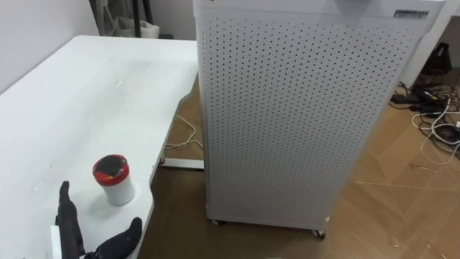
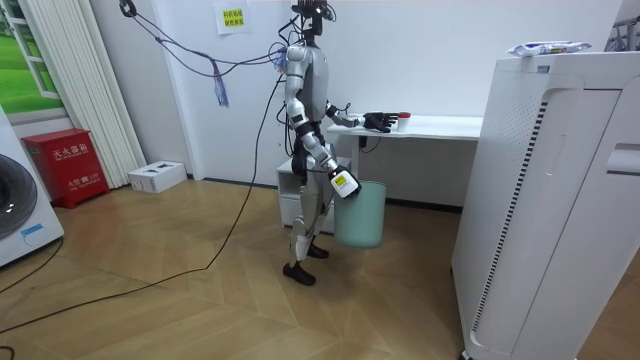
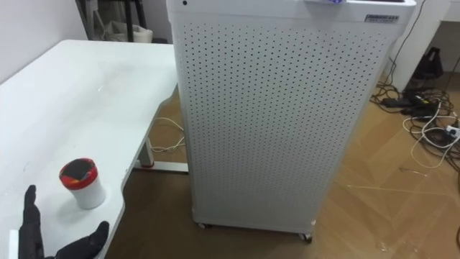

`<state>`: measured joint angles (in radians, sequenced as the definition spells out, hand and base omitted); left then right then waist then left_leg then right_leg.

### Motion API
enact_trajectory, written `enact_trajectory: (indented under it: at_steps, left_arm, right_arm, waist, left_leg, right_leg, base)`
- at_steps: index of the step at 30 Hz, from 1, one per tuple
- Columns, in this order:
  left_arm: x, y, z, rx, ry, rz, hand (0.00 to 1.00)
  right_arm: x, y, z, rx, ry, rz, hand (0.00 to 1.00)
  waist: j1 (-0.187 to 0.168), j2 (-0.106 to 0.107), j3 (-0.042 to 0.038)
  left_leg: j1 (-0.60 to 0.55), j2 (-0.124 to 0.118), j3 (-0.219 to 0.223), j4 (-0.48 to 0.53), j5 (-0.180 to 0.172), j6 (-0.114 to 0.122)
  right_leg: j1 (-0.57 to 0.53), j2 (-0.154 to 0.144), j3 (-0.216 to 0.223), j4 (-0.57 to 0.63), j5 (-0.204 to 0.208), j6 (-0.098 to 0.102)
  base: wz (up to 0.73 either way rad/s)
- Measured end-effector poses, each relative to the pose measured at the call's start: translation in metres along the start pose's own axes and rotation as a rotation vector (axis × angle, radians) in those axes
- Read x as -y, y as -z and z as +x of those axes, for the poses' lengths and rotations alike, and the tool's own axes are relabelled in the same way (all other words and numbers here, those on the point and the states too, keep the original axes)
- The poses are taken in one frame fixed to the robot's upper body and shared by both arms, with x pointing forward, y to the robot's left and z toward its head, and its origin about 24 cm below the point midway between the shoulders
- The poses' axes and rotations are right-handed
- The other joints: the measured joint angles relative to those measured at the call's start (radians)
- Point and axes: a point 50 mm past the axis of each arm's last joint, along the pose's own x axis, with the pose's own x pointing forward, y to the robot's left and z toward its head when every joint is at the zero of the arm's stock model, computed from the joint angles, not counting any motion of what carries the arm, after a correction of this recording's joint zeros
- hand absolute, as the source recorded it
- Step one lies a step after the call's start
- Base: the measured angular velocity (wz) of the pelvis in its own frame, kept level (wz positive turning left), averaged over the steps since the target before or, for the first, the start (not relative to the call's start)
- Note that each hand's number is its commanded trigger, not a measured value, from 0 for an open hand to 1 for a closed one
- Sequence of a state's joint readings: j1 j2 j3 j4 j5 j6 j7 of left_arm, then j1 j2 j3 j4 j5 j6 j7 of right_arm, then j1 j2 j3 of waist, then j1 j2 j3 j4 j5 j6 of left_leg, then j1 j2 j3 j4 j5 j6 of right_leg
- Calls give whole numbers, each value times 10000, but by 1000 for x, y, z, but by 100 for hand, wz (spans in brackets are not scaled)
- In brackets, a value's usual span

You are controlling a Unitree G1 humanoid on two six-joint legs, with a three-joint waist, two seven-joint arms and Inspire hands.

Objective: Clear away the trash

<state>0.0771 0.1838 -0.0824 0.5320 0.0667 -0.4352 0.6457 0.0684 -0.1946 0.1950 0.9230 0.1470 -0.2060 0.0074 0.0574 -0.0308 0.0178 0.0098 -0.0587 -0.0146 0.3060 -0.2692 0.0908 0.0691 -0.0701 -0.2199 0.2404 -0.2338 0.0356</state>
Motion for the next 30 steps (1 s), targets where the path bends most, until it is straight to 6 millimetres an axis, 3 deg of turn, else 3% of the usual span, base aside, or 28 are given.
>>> enact_trajectory:
  at_steps: [18, 30]
  left_arm:
    - [3, -4, 3, 35, -35, -223, 0]
    - [13, -24, 22, 497, -193, -938, 0]
  right_arm:
    - [-3, -9, 1, 389, -263, -19, 100]
    - [-7, -14, 2, 620, -462, -222, 100]
  waist:
    - [-84, 7, -5]
    - [-313, 42, -15]
  left_leg:
    - [19, 5, 27, 18, 2, -1]
    - [35, 15, 85, -4, 2, -1]
  right_leg:
    - [6, 0, 24, -1, 15, 5]
    - [-19, 36, 284, -16, 16, 4]
  base:
    - [0]
    - [-2]
